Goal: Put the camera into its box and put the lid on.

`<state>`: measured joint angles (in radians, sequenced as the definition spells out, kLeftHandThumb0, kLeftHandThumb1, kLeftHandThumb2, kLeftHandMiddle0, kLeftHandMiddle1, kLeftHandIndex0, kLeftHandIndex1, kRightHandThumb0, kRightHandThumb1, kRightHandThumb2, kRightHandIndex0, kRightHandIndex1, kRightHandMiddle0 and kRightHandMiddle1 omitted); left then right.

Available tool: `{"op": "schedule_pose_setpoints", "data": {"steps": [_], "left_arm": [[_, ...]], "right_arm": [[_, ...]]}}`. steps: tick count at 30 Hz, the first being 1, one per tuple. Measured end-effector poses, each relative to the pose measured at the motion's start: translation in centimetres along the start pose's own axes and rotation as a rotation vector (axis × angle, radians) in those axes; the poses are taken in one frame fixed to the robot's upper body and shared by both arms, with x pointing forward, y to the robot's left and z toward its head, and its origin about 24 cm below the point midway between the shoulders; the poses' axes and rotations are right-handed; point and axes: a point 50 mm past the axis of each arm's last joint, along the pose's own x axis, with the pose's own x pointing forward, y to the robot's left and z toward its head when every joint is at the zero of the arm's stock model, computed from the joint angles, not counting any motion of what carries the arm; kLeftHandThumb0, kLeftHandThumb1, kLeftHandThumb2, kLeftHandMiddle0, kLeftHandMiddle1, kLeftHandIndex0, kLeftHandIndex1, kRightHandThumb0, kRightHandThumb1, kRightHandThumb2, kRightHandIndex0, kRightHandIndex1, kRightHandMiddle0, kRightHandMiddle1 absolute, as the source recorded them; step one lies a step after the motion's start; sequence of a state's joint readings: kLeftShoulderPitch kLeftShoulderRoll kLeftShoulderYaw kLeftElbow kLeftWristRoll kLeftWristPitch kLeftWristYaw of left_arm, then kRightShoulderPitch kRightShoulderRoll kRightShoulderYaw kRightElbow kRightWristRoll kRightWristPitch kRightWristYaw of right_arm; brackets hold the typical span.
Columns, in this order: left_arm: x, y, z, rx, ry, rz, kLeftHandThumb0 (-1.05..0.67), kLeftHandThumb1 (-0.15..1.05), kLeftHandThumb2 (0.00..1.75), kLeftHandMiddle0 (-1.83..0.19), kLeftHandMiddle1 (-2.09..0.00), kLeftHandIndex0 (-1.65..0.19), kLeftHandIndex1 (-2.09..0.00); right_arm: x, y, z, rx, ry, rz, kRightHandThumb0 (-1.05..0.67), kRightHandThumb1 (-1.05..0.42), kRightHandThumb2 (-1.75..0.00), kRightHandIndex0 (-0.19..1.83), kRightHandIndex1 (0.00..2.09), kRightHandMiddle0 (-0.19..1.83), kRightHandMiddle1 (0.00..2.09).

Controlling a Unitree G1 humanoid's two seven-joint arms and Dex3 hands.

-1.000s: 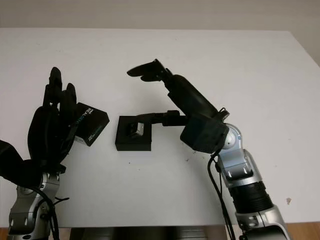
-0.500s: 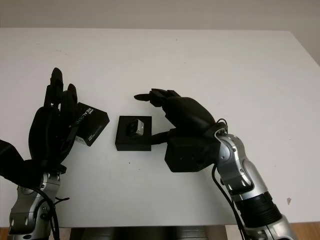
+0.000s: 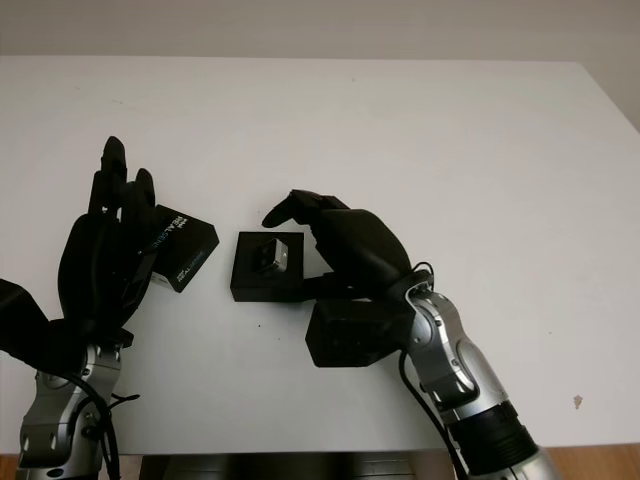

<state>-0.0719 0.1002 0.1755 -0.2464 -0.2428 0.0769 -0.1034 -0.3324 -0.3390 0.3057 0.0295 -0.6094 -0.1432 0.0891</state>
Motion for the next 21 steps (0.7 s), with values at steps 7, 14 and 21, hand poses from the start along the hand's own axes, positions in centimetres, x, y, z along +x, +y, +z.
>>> {"op": "schedule_pose_setpoints", "data": {"steps": [7, 14, 21], "left_arm": [[0.0, 0.03, -0.05, 0.0, -0.002, 0.0, -0.68, 1.05, 0.54, 0.19, 0.0, 0.19, 0.0], [0.0, 0.04, -0.06, 0.0, -0.002, 0.0, -0.68, 1.05, 0.54, 0.19, 0.0, 0.19, 0.0], [0.02, 0.05, -0.09, 0.0, -0.001, -0.001, -0.68, 1.05, 0.54, 0.19, 0.0, 0.19, 0.0]], "right_arm": [[0.07, 0.45, -0.19, -0.001, -0.01, -0.026, -0.63, -0.92, -0.06, 0.19, 0.39, 0.05, 1.56], [0.27, 0.4, -0.3, -0.007, 0.002, -0.01, -0.64, -0.94, -0.06, 0.12, 0.45, -0.03, 1.47], [0.72, 0.06, -0.89, 0.101, 0.087, 0.094, -0.69, -1.0, -0.06, 0.04, 0.45, -0.1, 1.31]]}}
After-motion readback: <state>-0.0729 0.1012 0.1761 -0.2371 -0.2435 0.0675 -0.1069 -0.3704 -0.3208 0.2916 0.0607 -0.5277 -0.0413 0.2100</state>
